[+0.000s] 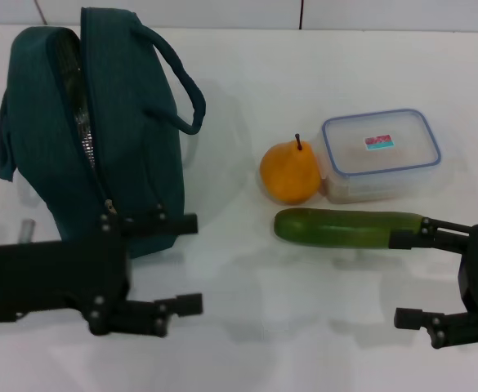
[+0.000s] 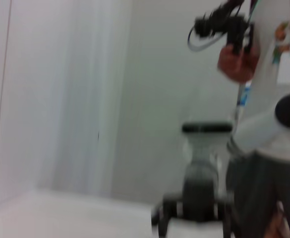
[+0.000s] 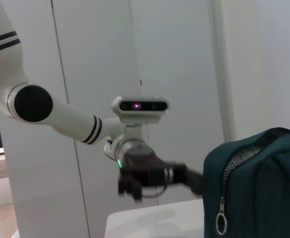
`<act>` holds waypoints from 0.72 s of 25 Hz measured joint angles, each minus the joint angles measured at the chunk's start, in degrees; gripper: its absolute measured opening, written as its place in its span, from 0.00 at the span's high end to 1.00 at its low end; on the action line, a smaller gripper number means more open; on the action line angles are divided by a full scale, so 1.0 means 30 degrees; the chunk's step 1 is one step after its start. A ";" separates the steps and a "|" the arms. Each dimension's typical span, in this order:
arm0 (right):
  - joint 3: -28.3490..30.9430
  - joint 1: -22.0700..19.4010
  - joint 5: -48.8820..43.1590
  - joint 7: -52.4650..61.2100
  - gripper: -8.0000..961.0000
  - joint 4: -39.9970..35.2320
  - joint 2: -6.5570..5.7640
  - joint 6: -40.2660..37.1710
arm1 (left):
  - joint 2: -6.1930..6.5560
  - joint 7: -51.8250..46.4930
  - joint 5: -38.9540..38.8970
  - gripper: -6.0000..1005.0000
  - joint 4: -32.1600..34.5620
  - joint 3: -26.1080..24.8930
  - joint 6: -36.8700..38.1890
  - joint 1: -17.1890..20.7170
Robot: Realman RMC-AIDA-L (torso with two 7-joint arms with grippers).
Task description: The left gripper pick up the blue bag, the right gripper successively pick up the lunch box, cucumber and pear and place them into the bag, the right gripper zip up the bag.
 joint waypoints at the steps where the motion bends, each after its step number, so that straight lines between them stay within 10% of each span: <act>1: 0.0025 -0.0002 0.0004 0.0026 0.09 0.0000 0.0000 -0.0001 | 0.0013 -0.0078 -0.0480 0.17 0.0167 -0.0341 0.0507 0.0033; 11: 0.0076 0.0009 0.0133 0.0069 0.09 0.0197 -0.0002 0.0080 | 0.0140 -0.7187 -0.4819 0.20 0.1075 -0.8091 -0.1536 -0.1159; 18: 0.0110 -0.0126 0.0265 0.0066 0.09 0.0418 0.0002 0.0278 | 0.1042 -1.0546 -0.3524 0.21 0.1394 -0.8742 -0.7270 -0.2037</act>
